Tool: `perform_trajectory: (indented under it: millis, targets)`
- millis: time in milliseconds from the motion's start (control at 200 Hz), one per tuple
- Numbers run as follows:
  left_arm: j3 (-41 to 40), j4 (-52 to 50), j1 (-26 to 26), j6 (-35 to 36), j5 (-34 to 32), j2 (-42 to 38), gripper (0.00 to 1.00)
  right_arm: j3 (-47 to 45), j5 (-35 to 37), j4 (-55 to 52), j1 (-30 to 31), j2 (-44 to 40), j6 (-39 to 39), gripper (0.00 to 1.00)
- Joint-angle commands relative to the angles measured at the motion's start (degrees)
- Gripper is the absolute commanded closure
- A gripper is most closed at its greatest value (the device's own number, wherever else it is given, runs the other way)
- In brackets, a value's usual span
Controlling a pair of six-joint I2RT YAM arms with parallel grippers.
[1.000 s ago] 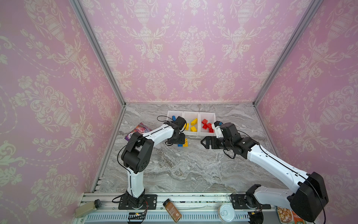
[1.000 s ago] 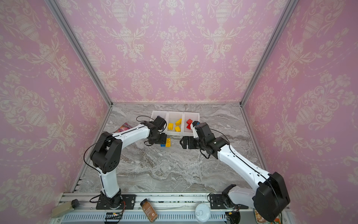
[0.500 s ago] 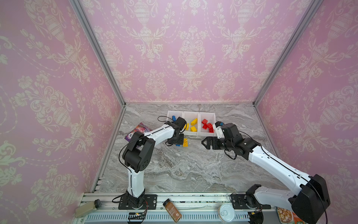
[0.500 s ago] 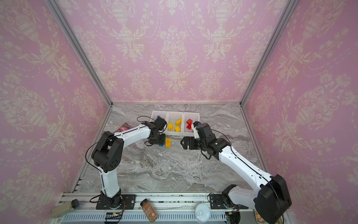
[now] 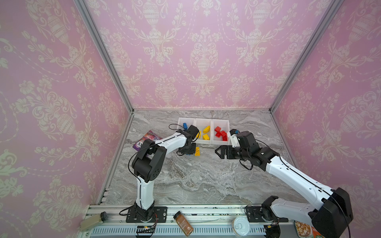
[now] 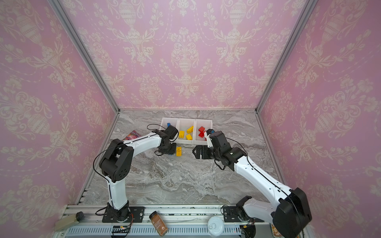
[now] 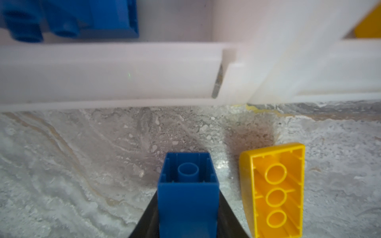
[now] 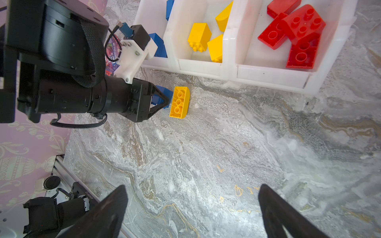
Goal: Sort the legos into containers by color
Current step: Pick up the lego from the center of the table, then place the lego in the container.
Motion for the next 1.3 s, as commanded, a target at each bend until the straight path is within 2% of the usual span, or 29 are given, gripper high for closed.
perform_trajectory:
  millis: [0, 230, 365, 690, 991, 1296]
  targets:
    - [0.8, -0.9, -0.3, 0.8, -1.0, 0.2, 0.71, -1.0, 0.2, -0.6, -0.2, -0.8, 0.8, 0.0]
    - [-1.9, -0.2, -0.4, 0.2, -2.2, -5.1, 0.83, -1.2, 0.1, -0.4, -0.2, -0.7, 0.9, 0.0]
    - [-2.6, -0.2, -0.3, 0.6, -3.2, -9.3, 0.85, -1.4, 0.0, -0.3, -0.2, -0.7, 1.0, 0.0]
    - [4.7, -1.6, 1.7, 5.6, -7.1, -13.0, 0.87, -2.2, -0.9, 1.2, -0.2, -1.0, 1.9, 0.0]
    - [14.1, 2.7, 7.3, 7.7, -4.2, -6.9, 0.88, -3.0, -1.7, 2.2, -0.2, -1.4, 2.8, 0.0]
    - [30.9, -1.2, 8.5, 12.5, -4.5, 9.1, 0.88, -2.6, -2.5, 3.1, -0.1, -0.8, 3.0, 0.0]
